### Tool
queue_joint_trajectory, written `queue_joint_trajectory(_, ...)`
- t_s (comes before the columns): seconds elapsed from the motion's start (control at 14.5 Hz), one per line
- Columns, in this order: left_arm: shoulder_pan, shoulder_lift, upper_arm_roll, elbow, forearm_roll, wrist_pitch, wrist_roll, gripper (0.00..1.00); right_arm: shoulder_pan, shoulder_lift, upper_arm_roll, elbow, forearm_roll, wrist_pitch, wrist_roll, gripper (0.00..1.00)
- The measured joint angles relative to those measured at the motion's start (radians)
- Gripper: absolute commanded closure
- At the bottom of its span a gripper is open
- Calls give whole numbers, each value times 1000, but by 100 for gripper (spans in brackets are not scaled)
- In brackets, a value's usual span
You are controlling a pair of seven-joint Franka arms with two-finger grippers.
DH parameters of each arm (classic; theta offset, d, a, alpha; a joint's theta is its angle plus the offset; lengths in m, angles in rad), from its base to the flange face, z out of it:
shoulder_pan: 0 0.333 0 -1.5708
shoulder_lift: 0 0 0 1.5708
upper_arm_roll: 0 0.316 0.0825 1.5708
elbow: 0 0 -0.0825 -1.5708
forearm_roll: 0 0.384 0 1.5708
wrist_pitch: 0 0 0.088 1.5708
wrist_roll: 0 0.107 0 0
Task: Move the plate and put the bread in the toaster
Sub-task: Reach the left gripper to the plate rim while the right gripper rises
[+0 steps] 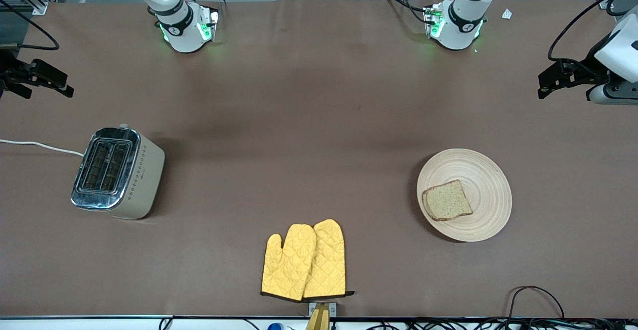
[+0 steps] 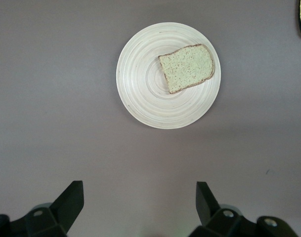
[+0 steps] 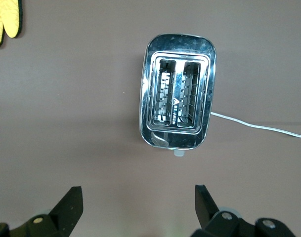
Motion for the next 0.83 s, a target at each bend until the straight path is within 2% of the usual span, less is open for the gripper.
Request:
queue_joint_trajectory(0.28,1,7,0,1,0,-1,2,0,0,0,1,0,-3,-1,0,0)
queue_joint_trajectory(0.48,38,77,4,50,-14,6,2,0,0,0,1,0,-3,-2,0,0)
queue_joint_trajectory(0.62,95,157,6,97,-93,7,5,0,0,0,1,0,-4,-2,0,0)
queue_joint_trajectory(0.83,191,279,9,115,-244,43,21,0,0,0,0,0,-4,-2,0,0)
